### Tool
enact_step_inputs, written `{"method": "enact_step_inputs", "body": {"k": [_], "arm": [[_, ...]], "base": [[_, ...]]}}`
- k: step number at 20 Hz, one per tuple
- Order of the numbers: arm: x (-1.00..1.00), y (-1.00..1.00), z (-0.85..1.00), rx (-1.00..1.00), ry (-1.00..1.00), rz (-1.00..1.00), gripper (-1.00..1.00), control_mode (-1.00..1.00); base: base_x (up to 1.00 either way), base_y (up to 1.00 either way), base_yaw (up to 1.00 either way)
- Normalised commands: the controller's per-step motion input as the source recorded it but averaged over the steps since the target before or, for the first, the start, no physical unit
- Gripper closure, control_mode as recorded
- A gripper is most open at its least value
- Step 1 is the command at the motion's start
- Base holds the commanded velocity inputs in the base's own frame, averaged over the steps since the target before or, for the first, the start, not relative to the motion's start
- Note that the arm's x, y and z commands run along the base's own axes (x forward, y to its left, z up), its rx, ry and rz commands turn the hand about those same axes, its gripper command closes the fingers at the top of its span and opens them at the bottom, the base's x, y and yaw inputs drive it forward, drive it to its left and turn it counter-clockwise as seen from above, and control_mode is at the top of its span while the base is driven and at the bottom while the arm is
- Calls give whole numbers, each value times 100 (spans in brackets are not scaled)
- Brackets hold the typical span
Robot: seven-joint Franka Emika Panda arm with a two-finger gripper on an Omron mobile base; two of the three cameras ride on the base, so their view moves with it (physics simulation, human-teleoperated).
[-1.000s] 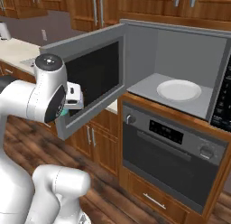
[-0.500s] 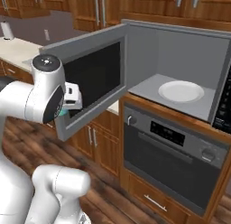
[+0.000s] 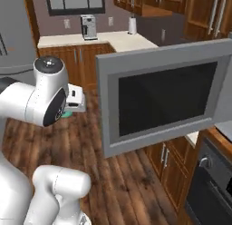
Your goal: Pick the cup of tea, navigate to the dining table, and place it on the saucer.
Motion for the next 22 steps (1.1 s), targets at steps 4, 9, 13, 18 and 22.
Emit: {"method": "enact_step_inputs", "body": {"k": [4, 9, 13, 18, 22], "arm": [[0, 0, 0, 0, 0, 0, 100, 100], [0, 0, 0, 0, 0, 0, 100, 100], [0, 0, 0, 0, 0, 0, 100, 100], [0, 0, 0, 0, 0, 0, 100, 100], [0, 0, 0, 0, 0, 0, 100, 100]], "base": [[0, 0, 100], [0, 0, 92], [0, -2, 69], [0, -9, 59], [0, -6, 61]]}}
